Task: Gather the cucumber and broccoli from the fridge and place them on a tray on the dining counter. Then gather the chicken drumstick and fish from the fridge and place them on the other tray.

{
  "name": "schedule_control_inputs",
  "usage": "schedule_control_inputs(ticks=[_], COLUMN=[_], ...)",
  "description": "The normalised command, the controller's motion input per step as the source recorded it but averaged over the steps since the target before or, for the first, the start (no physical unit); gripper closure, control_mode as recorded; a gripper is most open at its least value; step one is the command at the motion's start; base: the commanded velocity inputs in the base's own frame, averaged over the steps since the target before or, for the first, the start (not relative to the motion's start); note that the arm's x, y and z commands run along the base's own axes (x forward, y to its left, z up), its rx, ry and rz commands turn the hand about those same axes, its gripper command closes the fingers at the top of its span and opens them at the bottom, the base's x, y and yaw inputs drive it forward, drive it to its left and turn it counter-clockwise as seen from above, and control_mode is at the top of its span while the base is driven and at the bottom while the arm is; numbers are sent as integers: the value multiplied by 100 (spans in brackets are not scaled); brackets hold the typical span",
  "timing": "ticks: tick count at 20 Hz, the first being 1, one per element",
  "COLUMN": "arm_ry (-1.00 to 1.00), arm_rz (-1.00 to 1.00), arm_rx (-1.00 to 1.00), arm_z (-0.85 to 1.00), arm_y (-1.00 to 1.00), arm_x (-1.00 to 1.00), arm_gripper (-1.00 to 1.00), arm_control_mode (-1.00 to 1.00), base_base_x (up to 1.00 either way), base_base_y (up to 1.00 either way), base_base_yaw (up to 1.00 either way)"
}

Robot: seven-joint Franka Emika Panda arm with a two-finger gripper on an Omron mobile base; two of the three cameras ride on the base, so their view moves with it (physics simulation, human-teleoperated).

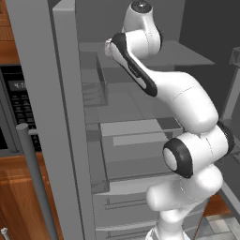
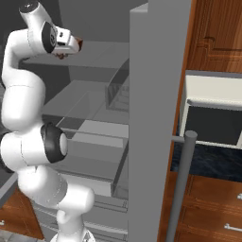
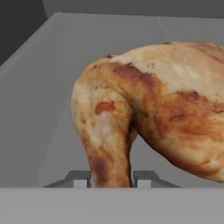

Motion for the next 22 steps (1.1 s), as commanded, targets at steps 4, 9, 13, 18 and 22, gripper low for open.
schedule_control_inputs(ticks=[4,9,13,18,22], arm_ry=[-29,-20,-6,0,0], arm_rz=[-4,-9,-12,-11,-7], arm_rx=[3,7,3,1,0], arm_z=[-20,8,26,11,0], arm_y=[-43,-44,-40,-31,-15], arm_x=[-100,-100,-100,-100,-100], arm_gripper=[100,100,100,100,100], arm_control_mode=[-100,-100,-100,-100,-100], base_base_x=[0,0,0,0,0], base_base_y=[0,0,0,0,0], base_base_yaw=[0,0,0,0,0])
